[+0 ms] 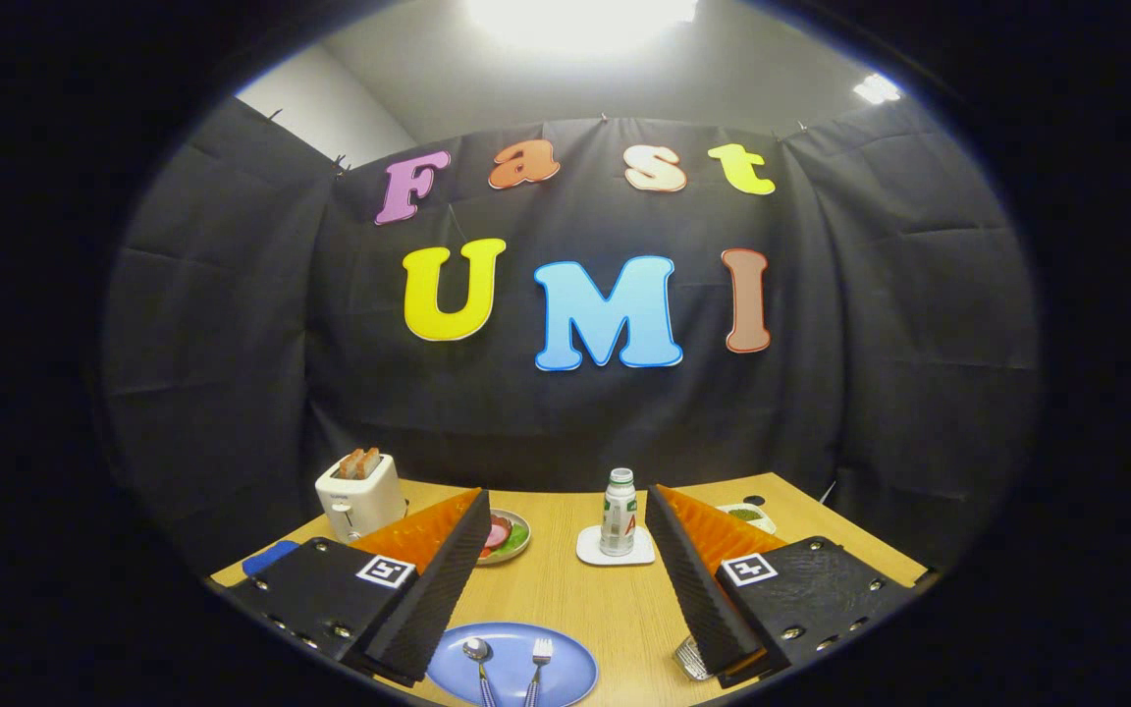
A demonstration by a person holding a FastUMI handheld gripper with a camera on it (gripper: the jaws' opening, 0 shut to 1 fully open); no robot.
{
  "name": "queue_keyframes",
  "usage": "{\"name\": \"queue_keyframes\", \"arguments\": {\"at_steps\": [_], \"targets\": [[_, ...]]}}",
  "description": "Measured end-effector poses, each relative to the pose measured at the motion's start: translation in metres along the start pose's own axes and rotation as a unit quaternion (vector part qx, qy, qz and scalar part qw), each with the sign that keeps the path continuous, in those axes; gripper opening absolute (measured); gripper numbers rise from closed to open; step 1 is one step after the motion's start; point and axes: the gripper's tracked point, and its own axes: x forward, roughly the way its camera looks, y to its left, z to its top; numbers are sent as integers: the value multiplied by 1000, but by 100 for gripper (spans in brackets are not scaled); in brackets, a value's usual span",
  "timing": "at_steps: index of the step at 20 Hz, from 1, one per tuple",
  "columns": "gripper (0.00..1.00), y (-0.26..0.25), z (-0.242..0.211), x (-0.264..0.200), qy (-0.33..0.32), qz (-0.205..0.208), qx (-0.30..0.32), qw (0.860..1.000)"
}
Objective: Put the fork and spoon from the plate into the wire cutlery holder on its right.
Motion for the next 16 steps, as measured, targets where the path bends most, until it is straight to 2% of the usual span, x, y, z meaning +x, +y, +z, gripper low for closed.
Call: {"name": "queue_keyframes", "arguments": {"at_steps": [4,9,12,16], "targets": [[98,11,-48,2,79,22,-8,997],[98,21,-109,-1,194,47,-24,980],[98,23,-150,-6,265,54,-27,962],[98,24,-207,-18,377,63,-32,924]]}}
